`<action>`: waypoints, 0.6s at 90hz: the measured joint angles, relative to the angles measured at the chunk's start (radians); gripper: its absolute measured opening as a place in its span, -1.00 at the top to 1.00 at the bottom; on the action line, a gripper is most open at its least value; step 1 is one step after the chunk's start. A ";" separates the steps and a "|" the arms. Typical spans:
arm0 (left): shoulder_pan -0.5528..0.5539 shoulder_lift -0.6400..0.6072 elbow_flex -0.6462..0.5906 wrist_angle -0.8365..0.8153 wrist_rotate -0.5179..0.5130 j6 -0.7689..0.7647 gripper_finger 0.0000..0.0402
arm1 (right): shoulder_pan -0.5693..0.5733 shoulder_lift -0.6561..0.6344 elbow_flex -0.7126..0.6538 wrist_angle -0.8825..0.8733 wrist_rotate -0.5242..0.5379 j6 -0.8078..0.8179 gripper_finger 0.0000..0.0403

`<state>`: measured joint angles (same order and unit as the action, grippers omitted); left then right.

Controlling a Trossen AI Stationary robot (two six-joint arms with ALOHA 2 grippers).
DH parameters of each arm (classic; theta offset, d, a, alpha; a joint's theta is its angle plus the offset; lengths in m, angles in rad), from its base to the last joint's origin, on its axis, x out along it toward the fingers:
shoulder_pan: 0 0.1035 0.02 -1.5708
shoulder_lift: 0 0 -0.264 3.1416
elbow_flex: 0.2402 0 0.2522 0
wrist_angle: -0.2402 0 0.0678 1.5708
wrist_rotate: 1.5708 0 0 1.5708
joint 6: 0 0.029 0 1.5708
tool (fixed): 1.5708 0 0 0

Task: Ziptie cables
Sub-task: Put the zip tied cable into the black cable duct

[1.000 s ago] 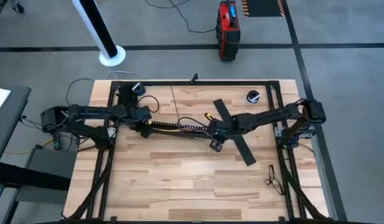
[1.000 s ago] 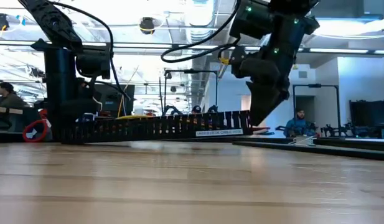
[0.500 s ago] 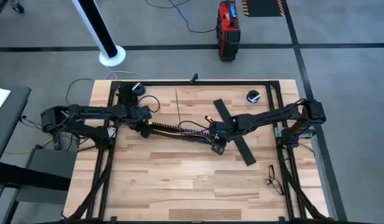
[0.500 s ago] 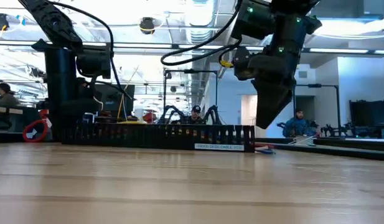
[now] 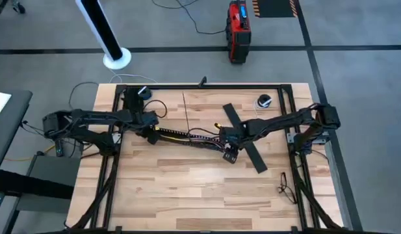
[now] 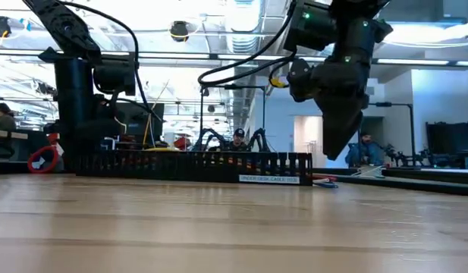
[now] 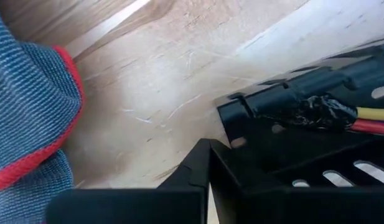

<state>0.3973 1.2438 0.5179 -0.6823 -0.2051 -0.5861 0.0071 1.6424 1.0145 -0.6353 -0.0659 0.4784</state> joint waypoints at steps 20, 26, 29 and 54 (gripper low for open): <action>0.000 0.001 0.000 0.022 -0.037 0.031 1.00 | 0.014 0.000 0.000 -0.047 -0.021 -0.040 0.45; 0.000 0.002 0.015 0.030 -0.079 0.030 1.00 | 0.019 0.000 0.000 -0.083 -0.021 -0.044 0.63; -0.002 0.002 0.025 0.030 -0.097 0.031 1.00 | 0.023 0.000 0.000 -0.103 -0.020 -0.046 0.72; -0.004 0.001 0.127 0.028 -0.136 0.121 1.00 | 0.064 0.000 0.000 -0.190 0.004 -0.069 0.95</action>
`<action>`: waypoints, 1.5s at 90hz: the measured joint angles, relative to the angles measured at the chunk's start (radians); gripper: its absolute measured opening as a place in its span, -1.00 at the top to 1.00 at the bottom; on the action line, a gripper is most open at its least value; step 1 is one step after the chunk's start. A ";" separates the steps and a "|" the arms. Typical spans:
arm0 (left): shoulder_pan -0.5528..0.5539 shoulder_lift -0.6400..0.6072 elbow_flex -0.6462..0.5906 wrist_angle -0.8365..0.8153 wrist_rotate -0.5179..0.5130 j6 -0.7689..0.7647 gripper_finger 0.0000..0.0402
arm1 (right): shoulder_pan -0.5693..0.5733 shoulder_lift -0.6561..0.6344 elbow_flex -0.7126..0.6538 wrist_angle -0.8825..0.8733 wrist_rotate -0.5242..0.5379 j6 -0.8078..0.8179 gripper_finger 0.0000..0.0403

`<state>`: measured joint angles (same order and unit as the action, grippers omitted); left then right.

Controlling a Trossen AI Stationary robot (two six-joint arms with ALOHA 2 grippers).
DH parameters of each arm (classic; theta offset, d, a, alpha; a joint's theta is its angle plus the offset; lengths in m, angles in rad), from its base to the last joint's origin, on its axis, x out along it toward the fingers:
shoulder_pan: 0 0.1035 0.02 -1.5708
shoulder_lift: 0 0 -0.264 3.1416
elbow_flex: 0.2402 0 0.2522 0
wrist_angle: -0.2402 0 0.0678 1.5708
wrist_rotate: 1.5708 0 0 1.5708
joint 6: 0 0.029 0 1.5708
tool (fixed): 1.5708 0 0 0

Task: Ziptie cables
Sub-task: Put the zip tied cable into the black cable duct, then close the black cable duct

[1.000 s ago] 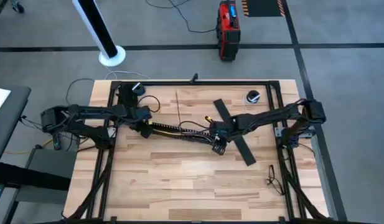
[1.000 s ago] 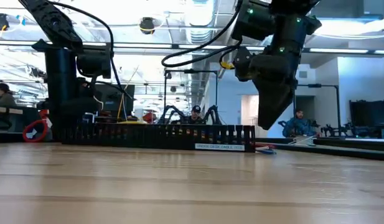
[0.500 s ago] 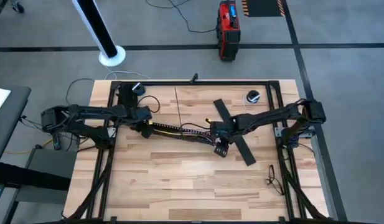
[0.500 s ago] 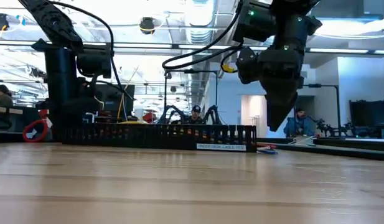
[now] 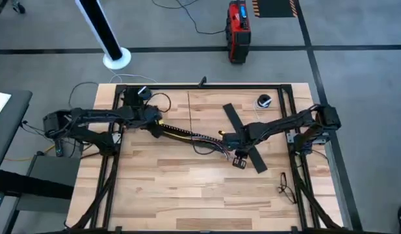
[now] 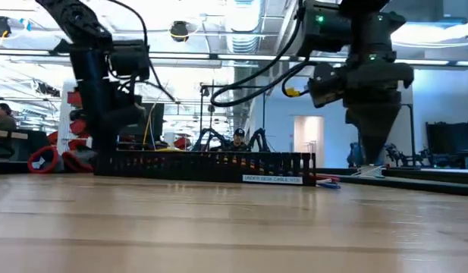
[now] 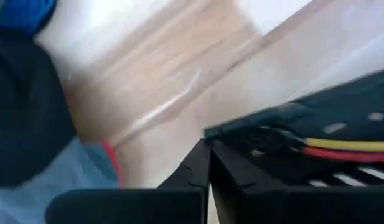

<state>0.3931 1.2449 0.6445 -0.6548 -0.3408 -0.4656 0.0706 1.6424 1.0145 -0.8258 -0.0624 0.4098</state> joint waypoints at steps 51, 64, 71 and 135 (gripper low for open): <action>0.145 0.000 0.045 0.382 0.474 0.234 1.00 | 0.109 -0.003 -0.019 -0.033 0.132 0.118 1.00; 0.198 0.001 0.055 0.373 0.524 0.267 1.00 | 0.131 -0.003 -0.029 -0.015 0.141 0.138 1.00; 0.218 0.001 0.075 0.374 0.544 0.277 1.00 | 0.134 -0.003 -0.029 -0.003 0.148 0.143 1.00; 0.263 0.385 0.427 0.245 0.572 0.404 1.00 | 0.029 -0.217 -0.322 0.297 0.693 0.745 1.00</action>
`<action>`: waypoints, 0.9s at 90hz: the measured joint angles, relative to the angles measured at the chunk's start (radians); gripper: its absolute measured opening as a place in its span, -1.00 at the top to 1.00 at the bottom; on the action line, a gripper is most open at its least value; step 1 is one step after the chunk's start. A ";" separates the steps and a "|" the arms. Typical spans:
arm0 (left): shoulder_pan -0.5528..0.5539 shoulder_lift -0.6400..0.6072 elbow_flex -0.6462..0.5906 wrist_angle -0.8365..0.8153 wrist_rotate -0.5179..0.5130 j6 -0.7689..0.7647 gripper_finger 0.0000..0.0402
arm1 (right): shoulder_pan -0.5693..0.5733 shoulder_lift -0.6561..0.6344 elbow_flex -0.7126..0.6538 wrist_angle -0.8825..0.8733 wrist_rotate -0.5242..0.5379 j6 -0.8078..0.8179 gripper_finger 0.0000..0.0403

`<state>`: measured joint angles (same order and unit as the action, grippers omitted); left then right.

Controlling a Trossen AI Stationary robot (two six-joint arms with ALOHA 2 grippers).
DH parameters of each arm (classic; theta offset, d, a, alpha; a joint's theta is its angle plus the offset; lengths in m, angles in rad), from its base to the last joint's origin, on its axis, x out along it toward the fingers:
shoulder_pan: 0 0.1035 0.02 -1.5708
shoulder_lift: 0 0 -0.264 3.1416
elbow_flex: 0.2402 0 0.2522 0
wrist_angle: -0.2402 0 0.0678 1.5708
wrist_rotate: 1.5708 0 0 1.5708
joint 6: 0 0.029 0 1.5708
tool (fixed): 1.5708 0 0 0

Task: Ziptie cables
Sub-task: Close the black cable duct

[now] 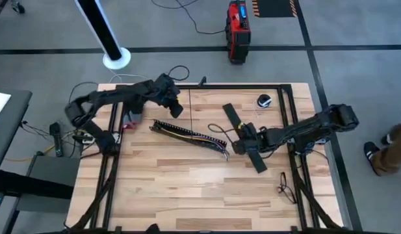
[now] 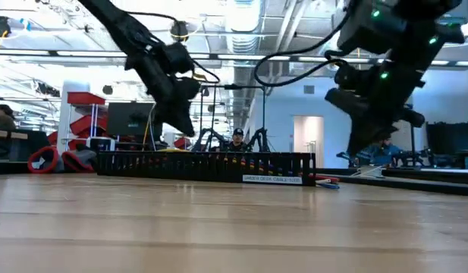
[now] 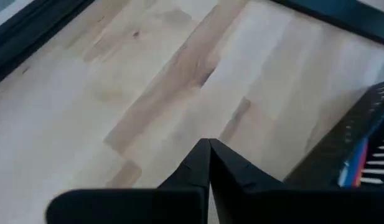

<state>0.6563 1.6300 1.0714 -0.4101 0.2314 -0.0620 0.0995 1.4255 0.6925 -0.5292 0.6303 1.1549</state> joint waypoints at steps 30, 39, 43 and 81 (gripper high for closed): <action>-0.001 0.173 0.234 -0.048 0.087 0.112 1.00 | -0.170 0.132 -0.009 0.077 0.046 -0.065 1.00; -0.001 0.225 0.288 -0.068 0.087 0.124 1.00 | -0.181 0.178 -0.009 0.167 0.003 -0.130 1.00; -0.001 0.249 0.311 -0.084 0.087 0.135 1.00 | -0.181 0.195 -0.009 0.209 -0.006 -0.161 1.00; 0.000 0.347 0.366 -0.067 0.168 0.234 0.78 | -0.132 0.202 -0.008 0.330 -0.081 -0.298 1.00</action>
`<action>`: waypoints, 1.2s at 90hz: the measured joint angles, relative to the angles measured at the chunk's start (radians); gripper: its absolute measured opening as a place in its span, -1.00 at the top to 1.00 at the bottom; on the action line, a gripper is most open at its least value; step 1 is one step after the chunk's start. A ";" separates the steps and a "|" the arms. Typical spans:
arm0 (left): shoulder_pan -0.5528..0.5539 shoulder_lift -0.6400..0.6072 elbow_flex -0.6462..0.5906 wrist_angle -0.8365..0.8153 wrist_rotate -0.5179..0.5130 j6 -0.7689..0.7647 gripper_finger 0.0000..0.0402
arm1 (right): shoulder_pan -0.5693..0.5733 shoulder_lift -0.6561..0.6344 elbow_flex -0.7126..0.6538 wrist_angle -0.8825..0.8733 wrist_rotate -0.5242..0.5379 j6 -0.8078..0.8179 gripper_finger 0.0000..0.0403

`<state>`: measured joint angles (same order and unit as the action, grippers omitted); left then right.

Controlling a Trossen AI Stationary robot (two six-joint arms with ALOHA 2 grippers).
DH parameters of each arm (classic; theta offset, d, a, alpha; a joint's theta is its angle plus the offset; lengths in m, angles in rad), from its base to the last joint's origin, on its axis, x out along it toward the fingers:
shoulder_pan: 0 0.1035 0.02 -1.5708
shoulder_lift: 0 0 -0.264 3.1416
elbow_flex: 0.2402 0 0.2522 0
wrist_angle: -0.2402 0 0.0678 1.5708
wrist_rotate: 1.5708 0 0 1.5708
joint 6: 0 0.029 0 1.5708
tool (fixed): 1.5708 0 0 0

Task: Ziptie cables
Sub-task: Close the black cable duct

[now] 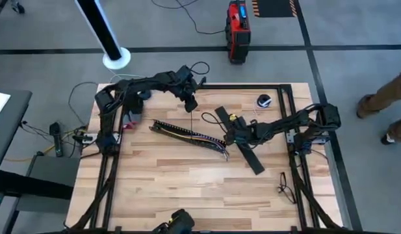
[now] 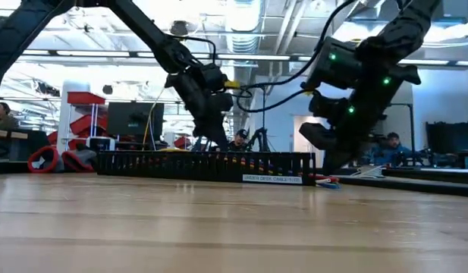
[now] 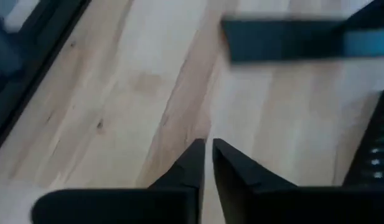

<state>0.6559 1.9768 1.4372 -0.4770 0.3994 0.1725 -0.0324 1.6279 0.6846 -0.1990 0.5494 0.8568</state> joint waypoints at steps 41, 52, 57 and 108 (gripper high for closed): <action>-0.019 0.007 0.000 0.017 0.105 -0.024 0.33 | -0.001 0.000 0.000 0.087 -0.108 -0.092 1.00; -0.025 0.007 0.000 -0.011 0.105 -0.033 0.33 | 0.000 0.001 0.000 0.121 -0.141 -0.121 1.00; -0.029 0.007 -0.001 -0.031 0.104 -0.033 0.33 | 0.003 0.001 0.000 0.124 -0.141 -0.125 1.00; -0.073 0.002 0.293 -0.145 -0.212 0.064 0.33 | 0.019 0.001 0.000 0.124 -0.133 -0.152 1.00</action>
<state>0.5833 1.9785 1.7302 -0.6218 0.1874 0.2367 -0.0129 1.6291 0.6842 -0.0754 0.4168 0.7048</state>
